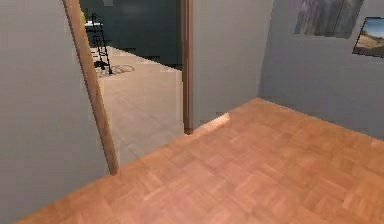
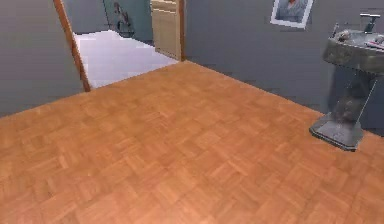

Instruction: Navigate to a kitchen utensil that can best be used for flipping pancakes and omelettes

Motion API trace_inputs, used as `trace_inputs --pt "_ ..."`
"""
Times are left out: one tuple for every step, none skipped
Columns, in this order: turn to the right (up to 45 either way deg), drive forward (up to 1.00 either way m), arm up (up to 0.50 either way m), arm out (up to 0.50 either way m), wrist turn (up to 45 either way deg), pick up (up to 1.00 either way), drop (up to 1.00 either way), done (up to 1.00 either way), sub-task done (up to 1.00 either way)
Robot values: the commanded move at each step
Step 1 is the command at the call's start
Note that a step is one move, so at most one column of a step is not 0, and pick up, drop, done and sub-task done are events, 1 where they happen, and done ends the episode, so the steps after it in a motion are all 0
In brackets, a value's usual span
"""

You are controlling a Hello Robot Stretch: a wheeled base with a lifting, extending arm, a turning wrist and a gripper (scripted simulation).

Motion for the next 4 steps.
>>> trace_inputs --pt "0.0 1.0 0.0 0.0 0.0 0.0 0.0 0.0 0.0" --pt "-3.0 0.0 0.0 0.0 0.0 0.0 0.0 0.0 0.0" --pt "0.0 0.55 0.0 0.0 0.0 0.0 0.0 0.0 0.0" --pt "-36.0 0.0 0.0 0.0 0.0 0.0 0.0 0.0 0.0"
